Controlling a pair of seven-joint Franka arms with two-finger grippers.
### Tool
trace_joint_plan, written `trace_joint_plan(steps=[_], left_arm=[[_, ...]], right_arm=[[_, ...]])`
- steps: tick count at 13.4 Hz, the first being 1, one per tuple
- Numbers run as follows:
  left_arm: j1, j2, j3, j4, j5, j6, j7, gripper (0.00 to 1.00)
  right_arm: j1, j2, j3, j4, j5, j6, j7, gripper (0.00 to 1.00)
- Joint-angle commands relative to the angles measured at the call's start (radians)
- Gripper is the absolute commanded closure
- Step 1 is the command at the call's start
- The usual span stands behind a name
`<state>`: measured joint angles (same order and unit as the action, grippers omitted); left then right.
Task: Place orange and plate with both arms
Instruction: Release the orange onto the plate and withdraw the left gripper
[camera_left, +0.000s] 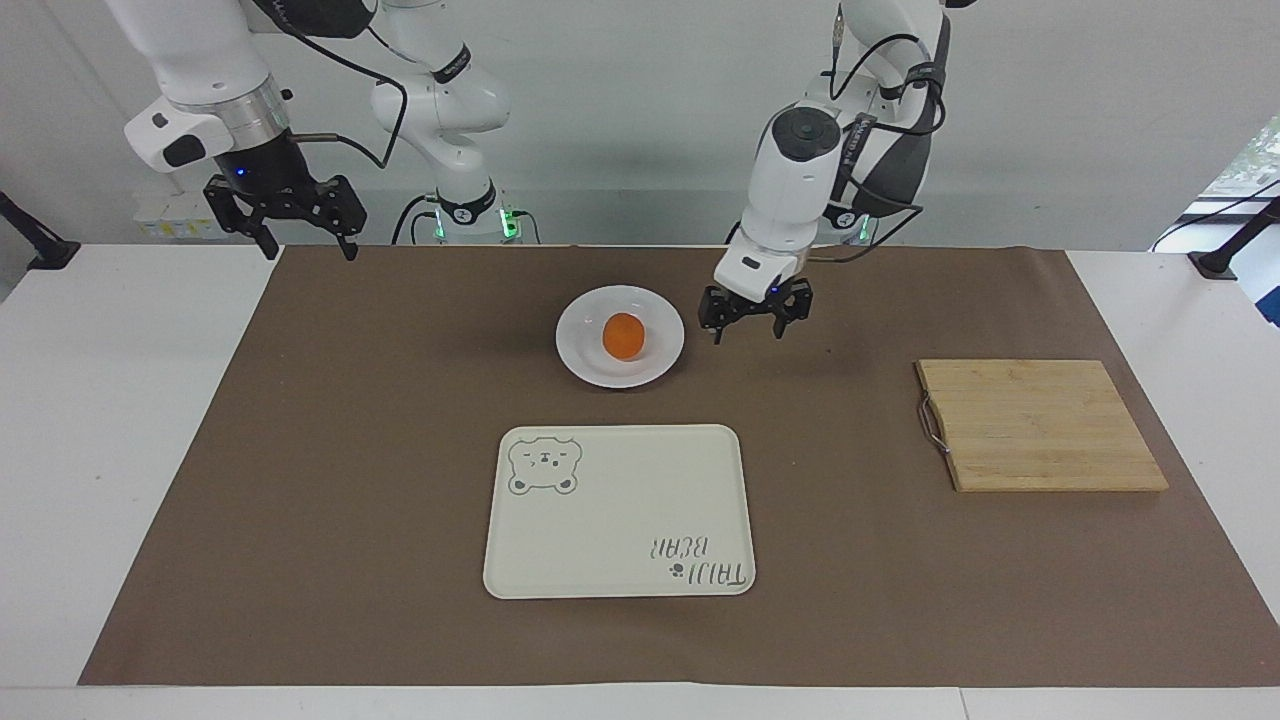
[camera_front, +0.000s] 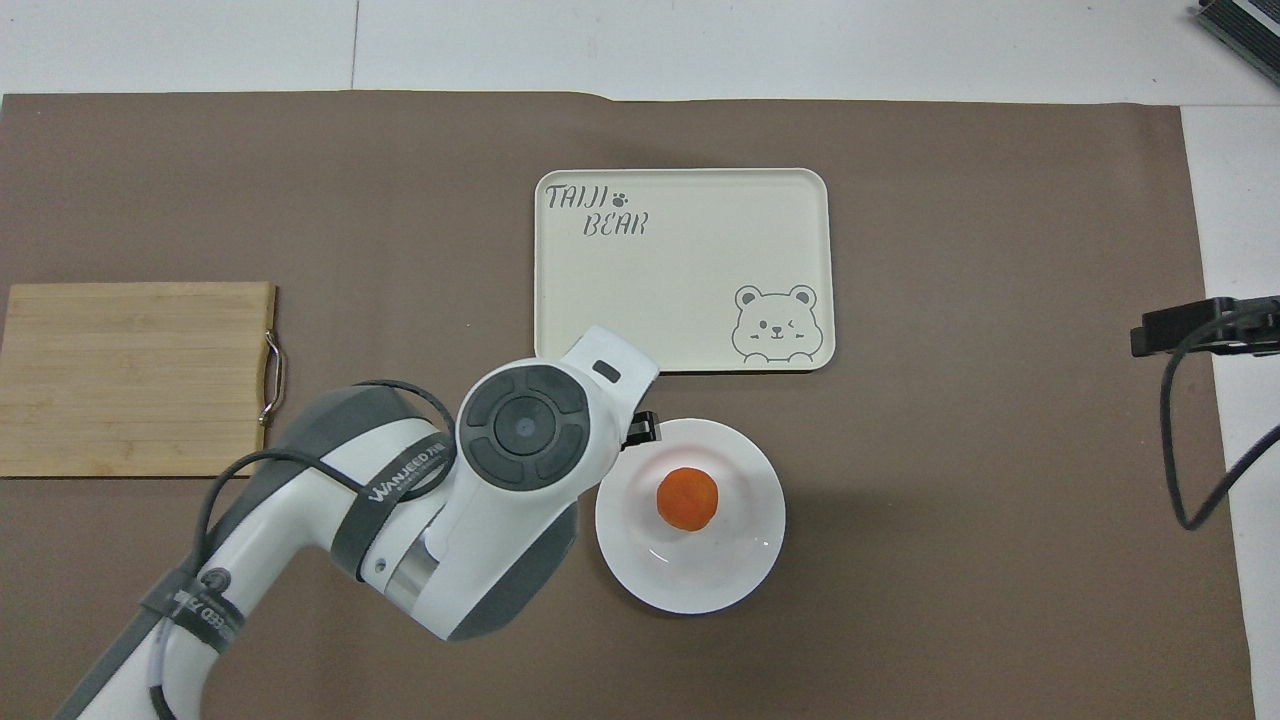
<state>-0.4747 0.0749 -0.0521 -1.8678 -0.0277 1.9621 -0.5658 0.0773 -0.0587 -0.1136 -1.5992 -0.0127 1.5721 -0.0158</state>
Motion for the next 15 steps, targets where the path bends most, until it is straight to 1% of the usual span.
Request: trace_joint_plan(steps=[1,4,7,10,12,14,15], left_arm=[[0.100,-0.023,-0.009,0.031,-0.017,-0.084,0.149,0.00],[0.217,-0.024,0.001,0.080,-0.017,-0.179,0.347,0.00],[0.312,-0.024,0.003,0.105,-0.017,-0.200,0.492,0.00],[0.393,-0.047,0.005,0.127,-0.011,-0.232,0.527,0.00],[0.427,-0.064,0.001,0.130,-0.003,-0.238,0.608,0.00],[0.458,-0.066,0.009,0.157,-0.001,-0.259,0.636,0.00],[0.458,-0.057,0.009,0.192,0.021,-0.299,0.636,0.00]], right_arm=[[0.001,0.002,0.002,0.007,-0.009,-0.012,0.020,0.00],[-0.001,0.002,0.002,0.007,-0.009,-0.012,0.020,0.00],[0.001,0.002,0.002,0.007,-0.009,-0.012,0.020,0.00],[0.001,0.002,0.002,0.007,-0.009,-0.012,0.020,0.00],[0.001,0.002,0.002,0.007,-0.009,-0.012,0.020,0.00],[0.001,0.002,0.002,0.007,-0.009,-0.012,0.020,0.00],[0.001,0.002,0.002,0.007,-0.009,-0.012,0.020,0.00]])
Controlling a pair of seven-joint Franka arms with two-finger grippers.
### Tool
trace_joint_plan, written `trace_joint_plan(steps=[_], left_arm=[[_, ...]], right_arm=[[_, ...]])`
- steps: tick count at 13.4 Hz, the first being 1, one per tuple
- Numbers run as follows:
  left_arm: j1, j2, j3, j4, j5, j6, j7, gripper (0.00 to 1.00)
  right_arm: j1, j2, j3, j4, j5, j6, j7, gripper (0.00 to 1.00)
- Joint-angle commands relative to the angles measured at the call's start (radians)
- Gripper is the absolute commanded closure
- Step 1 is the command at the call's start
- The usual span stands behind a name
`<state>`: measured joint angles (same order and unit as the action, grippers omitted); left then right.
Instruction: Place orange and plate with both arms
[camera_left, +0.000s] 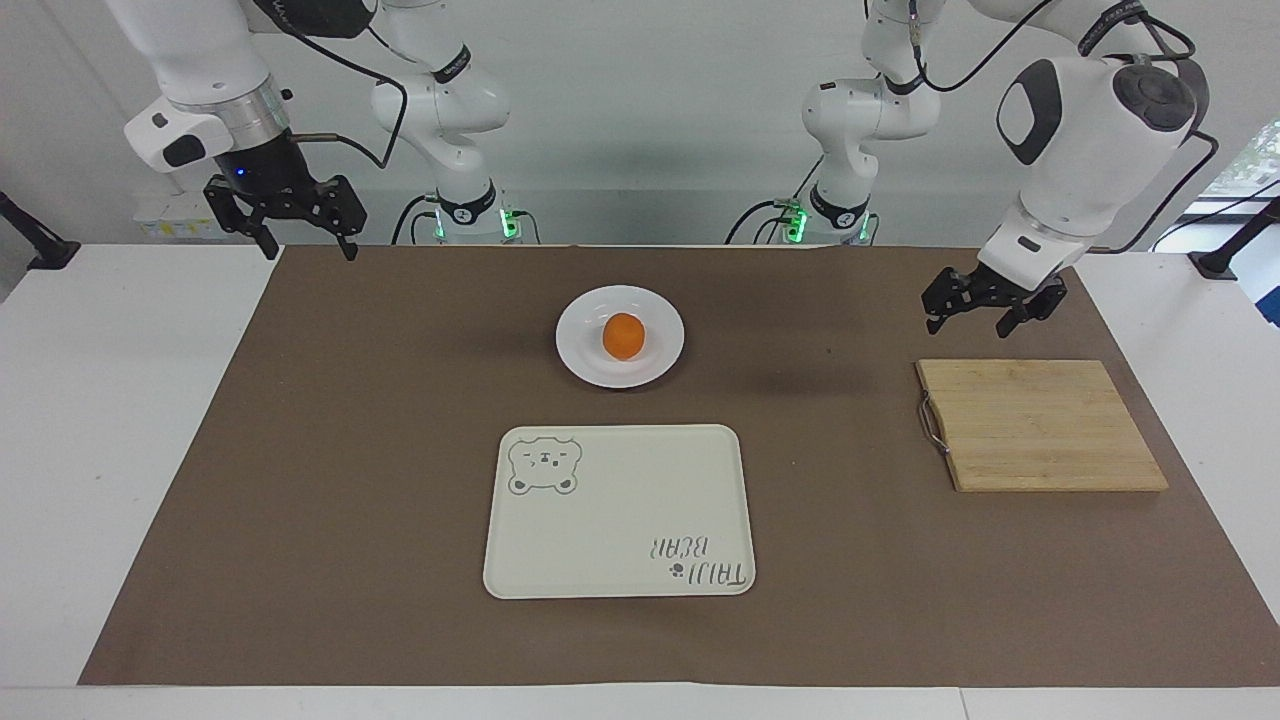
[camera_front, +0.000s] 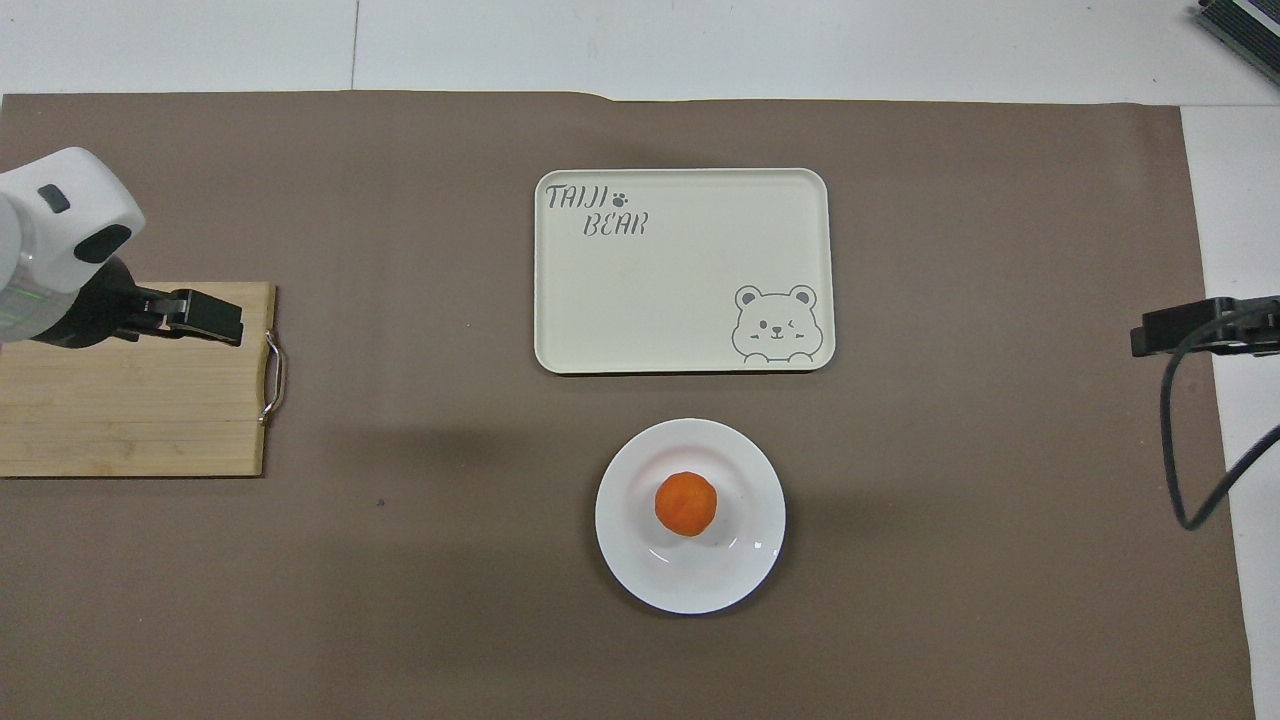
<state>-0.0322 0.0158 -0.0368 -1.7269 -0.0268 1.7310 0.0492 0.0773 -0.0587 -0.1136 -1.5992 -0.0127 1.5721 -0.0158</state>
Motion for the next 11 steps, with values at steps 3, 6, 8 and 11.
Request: trace_joint_plan(steps=[3,6,8,11], left_arm=[[0.014,0.056,-0.008,0.173,0.102,-0.192,0.031,0.00],[0.015,0.044,-0.003,0.168,0.088,-0.191,0.069,0.00],[0.040,0.046,-0.003,0.168,0.090,-0.186,0.060,0.00],[0.040,0.046,-0.003,0.168,0.090,-0.180,0.060,0.00]], right_arm=[[0.001,0.002,0.002,0.007,-0.009,-0.012,0.020,0.00],[0.001,0.002,0.002,0.007,-0.009,-0.012,0.020,0.00],[0.001,0.002,0.002,0.007,-0.009,-0.012,0.020,0.00],[0.001,0.002,0.002,0.007,-0.009,-0.012,0.020,0.00]])
